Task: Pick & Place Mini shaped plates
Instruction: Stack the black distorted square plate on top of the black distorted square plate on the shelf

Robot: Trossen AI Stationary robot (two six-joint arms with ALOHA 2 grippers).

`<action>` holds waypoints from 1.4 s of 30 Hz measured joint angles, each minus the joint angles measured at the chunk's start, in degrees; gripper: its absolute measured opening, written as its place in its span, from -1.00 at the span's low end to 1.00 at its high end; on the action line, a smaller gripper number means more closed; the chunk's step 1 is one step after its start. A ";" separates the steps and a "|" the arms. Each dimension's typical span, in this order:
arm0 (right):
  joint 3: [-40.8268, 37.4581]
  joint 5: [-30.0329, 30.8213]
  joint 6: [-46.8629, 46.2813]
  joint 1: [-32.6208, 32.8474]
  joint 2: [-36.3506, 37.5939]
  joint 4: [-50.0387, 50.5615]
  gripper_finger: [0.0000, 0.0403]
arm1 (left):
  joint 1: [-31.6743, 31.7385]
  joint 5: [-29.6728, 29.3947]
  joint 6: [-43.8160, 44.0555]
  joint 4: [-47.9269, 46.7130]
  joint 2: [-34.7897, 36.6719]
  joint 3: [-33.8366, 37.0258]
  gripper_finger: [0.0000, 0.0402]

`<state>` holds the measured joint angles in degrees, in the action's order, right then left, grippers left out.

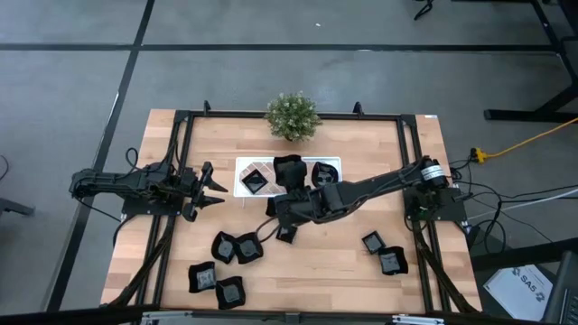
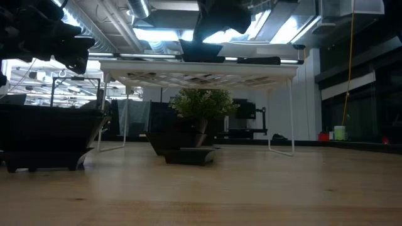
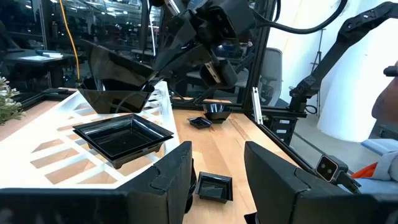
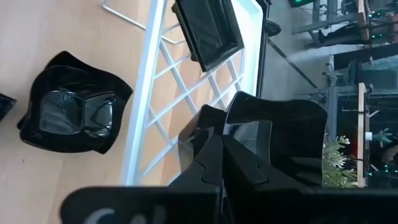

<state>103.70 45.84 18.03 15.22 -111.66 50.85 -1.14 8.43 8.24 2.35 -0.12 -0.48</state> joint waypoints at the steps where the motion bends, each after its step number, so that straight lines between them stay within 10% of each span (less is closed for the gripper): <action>1: 0.00 0.00 -0.01 -0.03 0.00 0.02 -0.97 | 0.01 0.01 -0.01 -0.01 0.00 0.01 -0.29; 24: 0.00 0.07 -5.05 2.28 -0.09 1.77 -0.33 | 0.01 0.01 -0.01 0.00 0.00 0.01 -0.29; 42: 0.00 -1.12 -22.07 15.56 -0.75 9.70 -0.29 | 0.01 0.00 -0.01 -0.01 -0.01 0.01 -0.29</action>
<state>103.70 44.73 -4.04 30.78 -112.41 60.55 -1.13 8.44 8.23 2.34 -0.13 -0.47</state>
